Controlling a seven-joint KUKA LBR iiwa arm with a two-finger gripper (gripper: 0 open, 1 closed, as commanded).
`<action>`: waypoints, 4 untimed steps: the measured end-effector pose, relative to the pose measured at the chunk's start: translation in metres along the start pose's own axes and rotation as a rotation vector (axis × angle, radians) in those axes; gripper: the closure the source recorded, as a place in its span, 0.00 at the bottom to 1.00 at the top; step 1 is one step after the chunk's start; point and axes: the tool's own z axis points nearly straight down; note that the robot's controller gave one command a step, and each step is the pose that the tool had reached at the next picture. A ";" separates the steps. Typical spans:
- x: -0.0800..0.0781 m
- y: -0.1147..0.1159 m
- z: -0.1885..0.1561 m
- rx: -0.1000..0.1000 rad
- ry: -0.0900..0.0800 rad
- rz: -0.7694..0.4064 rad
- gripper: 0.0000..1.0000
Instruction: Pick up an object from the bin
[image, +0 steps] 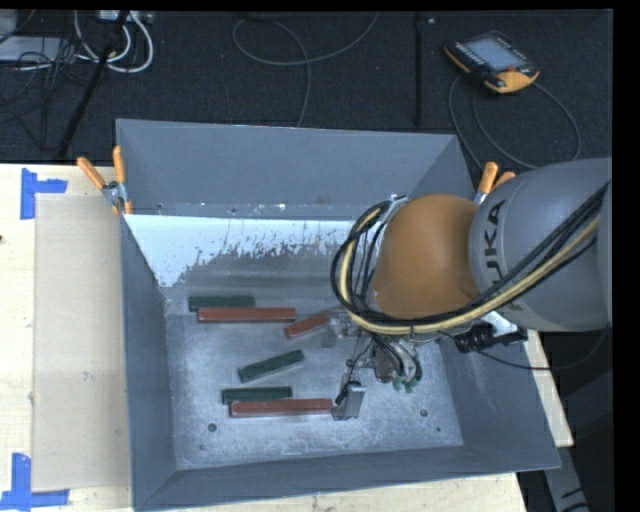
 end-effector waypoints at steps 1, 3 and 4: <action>0.000 0.000 0.001 0.000 0.000 -0.002 0.00; -0.006 -0.012 0.057 0.000 0.003 -0.279 0.00; 0.010 0.152 0.084 -0.001 -0.003 -0.428 1.00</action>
Offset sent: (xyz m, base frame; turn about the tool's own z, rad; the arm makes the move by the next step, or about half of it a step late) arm 0.0130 -0.0296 -0.0848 -0.3237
